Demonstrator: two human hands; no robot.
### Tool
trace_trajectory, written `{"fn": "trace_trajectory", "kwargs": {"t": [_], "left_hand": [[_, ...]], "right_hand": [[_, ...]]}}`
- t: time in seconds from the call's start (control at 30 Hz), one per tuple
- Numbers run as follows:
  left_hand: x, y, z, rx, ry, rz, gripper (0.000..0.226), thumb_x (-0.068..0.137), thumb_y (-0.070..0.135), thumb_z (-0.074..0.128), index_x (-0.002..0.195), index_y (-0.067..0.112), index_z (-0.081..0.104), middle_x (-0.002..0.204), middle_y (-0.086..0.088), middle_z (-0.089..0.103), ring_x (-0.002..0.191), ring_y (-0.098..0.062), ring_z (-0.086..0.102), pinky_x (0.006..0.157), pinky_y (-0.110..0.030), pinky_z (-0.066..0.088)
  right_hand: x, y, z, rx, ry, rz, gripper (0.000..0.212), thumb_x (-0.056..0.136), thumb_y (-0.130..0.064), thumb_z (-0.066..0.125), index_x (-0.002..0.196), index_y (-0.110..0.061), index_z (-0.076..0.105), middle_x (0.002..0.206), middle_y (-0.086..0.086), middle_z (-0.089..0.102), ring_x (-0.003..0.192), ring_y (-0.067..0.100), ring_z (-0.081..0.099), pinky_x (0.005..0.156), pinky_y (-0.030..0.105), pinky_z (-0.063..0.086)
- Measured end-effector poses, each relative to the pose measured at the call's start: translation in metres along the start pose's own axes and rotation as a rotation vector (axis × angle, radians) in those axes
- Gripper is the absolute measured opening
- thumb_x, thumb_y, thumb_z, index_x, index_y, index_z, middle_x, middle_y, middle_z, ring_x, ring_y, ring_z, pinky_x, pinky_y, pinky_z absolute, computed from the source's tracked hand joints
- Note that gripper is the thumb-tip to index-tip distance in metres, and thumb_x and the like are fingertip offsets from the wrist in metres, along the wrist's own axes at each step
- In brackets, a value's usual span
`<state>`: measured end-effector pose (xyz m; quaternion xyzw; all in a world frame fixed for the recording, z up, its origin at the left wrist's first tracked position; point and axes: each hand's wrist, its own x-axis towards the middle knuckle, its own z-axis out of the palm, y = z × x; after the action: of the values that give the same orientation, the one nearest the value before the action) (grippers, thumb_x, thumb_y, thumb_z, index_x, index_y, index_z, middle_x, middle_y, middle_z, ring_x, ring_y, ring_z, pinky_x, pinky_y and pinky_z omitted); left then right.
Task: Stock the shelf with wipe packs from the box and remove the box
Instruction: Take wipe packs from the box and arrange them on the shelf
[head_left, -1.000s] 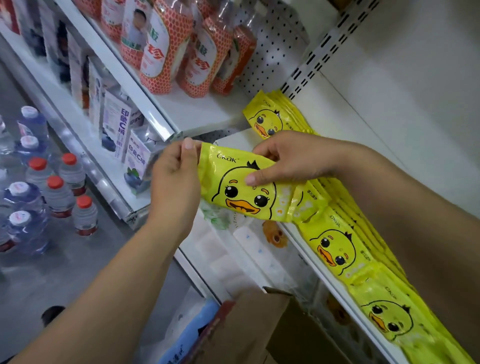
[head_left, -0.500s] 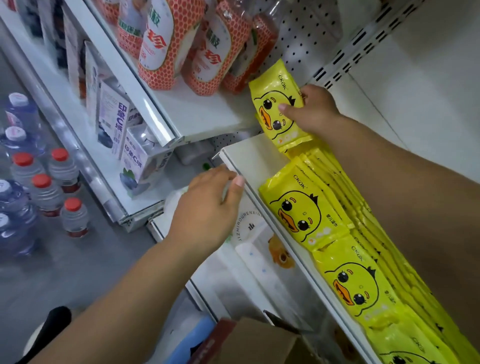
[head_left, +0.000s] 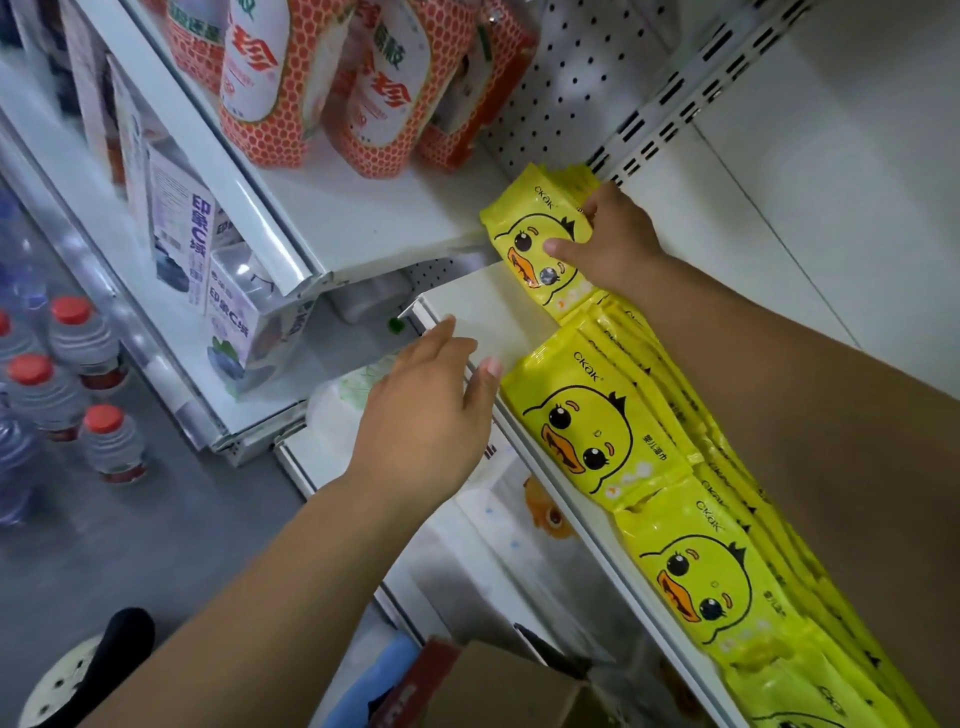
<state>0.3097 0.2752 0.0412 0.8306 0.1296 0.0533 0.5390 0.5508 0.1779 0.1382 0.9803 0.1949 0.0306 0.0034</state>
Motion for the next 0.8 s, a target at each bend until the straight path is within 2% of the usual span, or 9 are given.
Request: {"fn": "trace_trajectory", "kwargs": {"t": [0.17, 0.3, 0.43, 0.53, 0.7, 0.8], "left_hand": [[0.002, 0.005, 0.002, -0.009, 0.058, -0.015, 0.050, 0.106, 0.048, 0.036, 0.144, 0.021, 0.052, 0.165, 0.001, 0.031, 0.151, -0.021, 0.026, 0.117, -0.040, 0.029], [-0.006, 0.008, 0.004, -0.020, 0.125, -0.002, 0.048, 0.105, 0.046, 0.038, 0.138, 0.018, 0.058, 0.158, 0.000, 0.043, 0.147, -0.019, 0.030, 0.112, -0.035, 0.032], [-0.021, 0.012, 0.009, -0.041, 0.175, 0.066, 0.045, 0.105, 0.044, 0.041, 0.133, 0.016, 0.062, 0.149, 0.000, 0.053, 0.141, -0.017, 0.038, 0.108, -0.029, 0.031], [-0.037, 0.013, 0.013, -0.029, 0.155, 0.132, 0.044, 0.104, 0.044, 0.043, 0.132, 0.016, 0.063, 0.147, 0.000, 0.055, 0.140, -0.016, 0.040, 0.106, -0.026, 0.031], [-0.074, 0.019, 0.025, -0.004, 0.073, 0.220, 0.053, 0.100, 0.051, 0.039, 0.131, 0.017, 0.064, 0.142, 0.000, 0.059, 0.137, -0.019, 0.044, 0.107, -0.030, 0.035], [-0.101, 0.022, 0.042, 0.050, -0.010, 0.216, 0.047, 0.104, 0.047, 0.045, 0.136, 0.015, 0.060, 0.143, -0.001, 0.058, 0.136, -0.021, 0.046, 0.105, -0.032, 0.038]], "right_hand": [[-0.015, 0.002, 0.001, 0.084, 0.065, 0.026, 0.067, 0.083, -0.049, 0.077, 0.127, -0.005, 0.050, 0.130, 0.013, 0.055, 0.121, 0.030, 0.052, 0.095, 0.038, 0.044], [-0.048, 0.007, -0.004, 0.157, 0.166, 0.033, 0.052, 0.091, -0.047, 0.068, 0.124, -0.009, 0.054, 0.122, 0.009, 0.059, 0.121, 0.029, 0.046, 0.093, 0.043, 0.045], [-0.104, 0.020, -0.010, 0.168, 0.274, 0.016, 0.046, 0.097, -0.045, 0.059, 0.129, -0.012, 0.055, 0.130, 0.007, 0.058, 0.127, 0.029, 0.041, 0.099, 0.044, 0.041], [-0.154, 0.034, -0.014, 0.172, 0.328, -0.023, 0.046, 0.098, -0.042, 0.058, 0.133, -0.012, 0.056, 0.131, 0.008, 0.061, 0.128, 0.029, 0.043, 0.102, 0.045, 0.041], [-0.243, 0.065, -0.019, 0.042, 0.331, -0.074, 0.048, 0.097, -0.043, 0.054, 0.134, -0.012, 0.057, 0.131, 0.008, 0.062, 0.122, 0.030, 0.050, 0.096, 0.046, 0.046], [-0.301, 0.079, -0.020, 0.058, 0.335, -0.066, 0.048, 0.098, -0.042, 0.052, 0.133, -0.009, 0.058, 0.130, 0.010, 0.063, 0.120, 0.028, 0.049, 0.098, 0.045, 0.045]]}}
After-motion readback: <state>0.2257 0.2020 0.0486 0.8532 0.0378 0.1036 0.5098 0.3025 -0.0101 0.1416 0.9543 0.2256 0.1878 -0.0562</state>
